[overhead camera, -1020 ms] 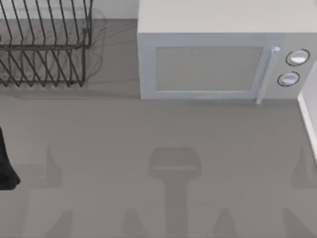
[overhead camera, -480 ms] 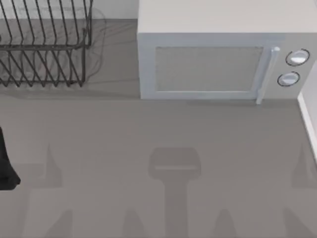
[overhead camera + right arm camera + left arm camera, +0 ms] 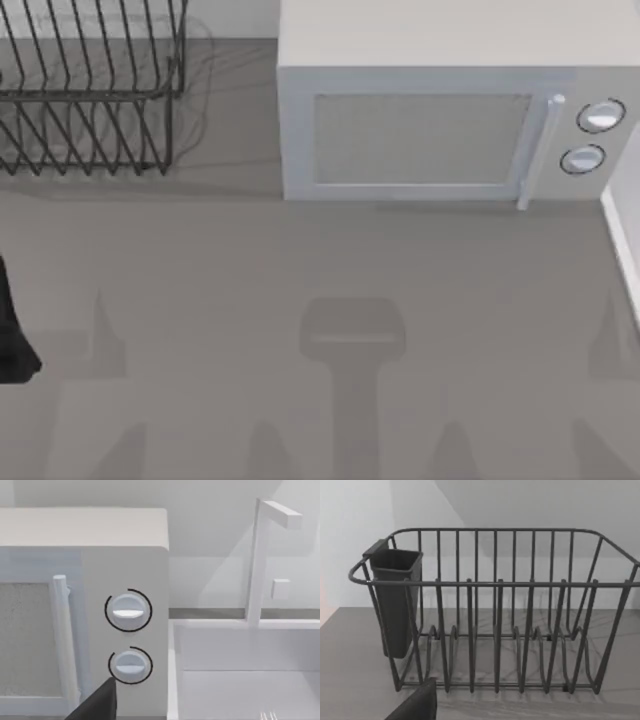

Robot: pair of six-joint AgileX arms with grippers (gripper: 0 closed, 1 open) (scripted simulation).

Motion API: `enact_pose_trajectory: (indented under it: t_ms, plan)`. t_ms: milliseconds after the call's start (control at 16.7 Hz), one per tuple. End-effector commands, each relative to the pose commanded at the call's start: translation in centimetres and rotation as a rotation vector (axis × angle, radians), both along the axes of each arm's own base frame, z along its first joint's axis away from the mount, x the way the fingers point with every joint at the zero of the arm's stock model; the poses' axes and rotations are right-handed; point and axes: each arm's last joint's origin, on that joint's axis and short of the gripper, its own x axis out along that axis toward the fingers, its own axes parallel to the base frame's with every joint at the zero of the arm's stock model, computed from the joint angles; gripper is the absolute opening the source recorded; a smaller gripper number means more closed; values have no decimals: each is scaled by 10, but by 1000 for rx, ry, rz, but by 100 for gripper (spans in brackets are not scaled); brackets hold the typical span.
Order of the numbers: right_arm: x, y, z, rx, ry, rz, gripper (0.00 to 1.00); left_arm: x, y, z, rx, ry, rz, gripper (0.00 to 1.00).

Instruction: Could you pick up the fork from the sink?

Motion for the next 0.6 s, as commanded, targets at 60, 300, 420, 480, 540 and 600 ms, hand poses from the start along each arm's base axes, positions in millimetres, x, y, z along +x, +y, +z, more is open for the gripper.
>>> enact_pose_trajectory:
  t_ms: [60, 300, 420, 480, 540, 600]
  plan:
    - [0, 0, 0, 0, 0, 0, 100, 0, 0, 0, 0, 0, 0, 100]
    - [0, 0, 0, 0, 0, 0, 100, 0, 0, 0, 0, 0, 0, 100]
    - [0, 0, 2, -1, 7, -1, 100, 0, 0, 0, 0, 0, 0, 100]
    - [0, 0, 6, -4, 20, -4, 100, 0, 0, 0, 0, 0, 0, 100]
    - [0, -1, 12, -8, 40, -8, 100, 0, 0, 0, 0, 0, 0, 100]
    - [1, -1, 20, -13, 67, -13, 100, 0, 0, 0, 0, 0, 0, 100]
